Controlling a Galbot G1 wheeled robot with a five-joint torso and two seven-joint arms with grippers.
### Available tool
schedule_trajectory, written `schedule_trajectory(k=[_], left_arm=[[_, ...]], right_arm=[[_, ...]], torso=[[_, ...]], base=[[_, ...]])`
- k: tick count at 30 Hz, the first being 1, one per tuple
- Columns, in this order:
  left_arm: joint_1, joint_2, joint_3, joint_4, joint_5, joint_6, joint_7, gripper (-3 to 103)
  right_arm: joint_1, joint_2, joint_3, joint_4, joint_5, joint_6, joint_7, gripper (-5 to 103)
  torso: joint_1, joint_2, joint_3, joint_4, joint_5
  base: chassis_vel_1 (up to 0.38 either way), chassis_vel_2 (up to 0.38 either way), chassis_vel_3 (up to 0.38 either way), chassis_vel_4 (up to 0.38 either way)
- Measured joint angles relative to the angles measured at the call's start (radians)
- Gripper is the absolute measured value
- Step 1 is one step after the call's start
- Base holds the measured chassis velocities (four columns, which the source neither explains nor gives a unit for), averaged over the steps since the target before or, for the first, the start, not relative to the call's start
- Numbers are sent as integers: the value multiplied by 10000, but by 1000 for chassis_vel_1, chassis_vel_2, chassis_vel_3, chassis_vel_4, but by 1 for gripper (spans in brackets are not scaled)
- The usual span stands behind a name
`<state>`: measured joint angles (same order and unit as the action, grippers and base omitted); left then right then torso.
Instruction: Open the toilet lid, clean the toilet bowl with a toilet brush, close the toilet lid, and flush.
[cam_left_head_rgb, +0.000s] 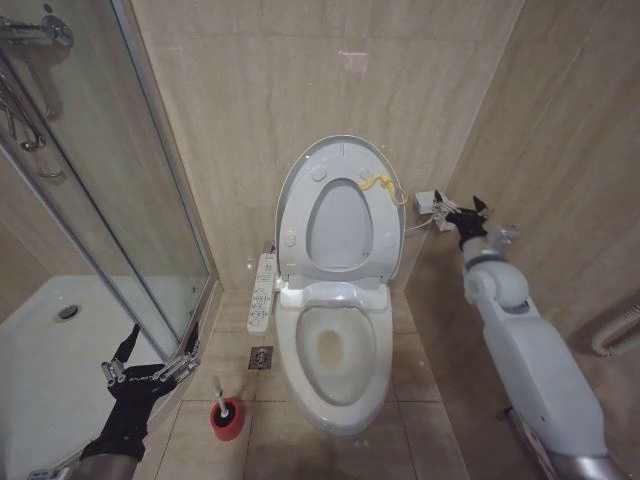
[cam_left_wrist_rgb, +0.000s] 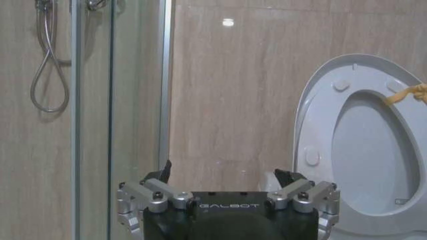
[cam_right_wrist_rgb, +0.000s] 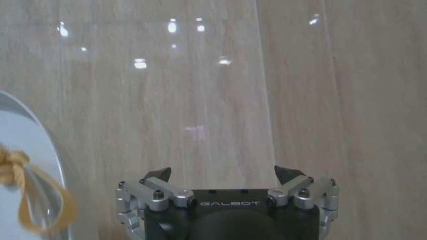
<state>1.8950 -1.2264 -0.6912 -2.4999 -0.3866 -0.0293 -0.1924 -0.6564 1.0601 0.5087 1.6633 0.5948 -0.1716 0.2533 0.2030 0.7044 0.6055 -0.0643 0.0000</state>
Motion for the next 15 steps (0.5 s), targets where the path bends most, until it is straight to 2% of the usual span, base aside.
schedule_trajectory(k=[2, 4, 7, 13, 15], left_arm=[[0, 0, 0, 0, 0, 0, 0, 100], [-1, 0, 0, -1, 0, 0, 0, 100], [0, 0, -1, 0, 0, 0, 0, 100], [-1, 0, 0, -1, 0, 0, 0, 100], [0, 0, -1, -1, 0, 0, 0, 100]], right_arm=[[764, 105, -544, -910, -528, 517, 94, 100], [965, 145, -678, -1173, -729, 696, 127, 100], [1720, 319, -1166, -2074, -1702, 1330, 327, 100], [2421, 520, -1520, -2690, -2371, 1612, 483, 100], [2839, 608, -1633, -3155, -2939, 1773, 436, 100]], torso=[[0, 0, 1, 2, 1], [0, 0, 0, 4, 1], [0, 0, 1, 4, 1], [0, 0, 0, 2, -1], [0, 0, 0, 2, -1]], base=[[0, 0, 0, 0], [0, 0, 0, 0], [0, 0, 0, 0], [0, 0, 0, 0], [0, 0, 0, 0]])
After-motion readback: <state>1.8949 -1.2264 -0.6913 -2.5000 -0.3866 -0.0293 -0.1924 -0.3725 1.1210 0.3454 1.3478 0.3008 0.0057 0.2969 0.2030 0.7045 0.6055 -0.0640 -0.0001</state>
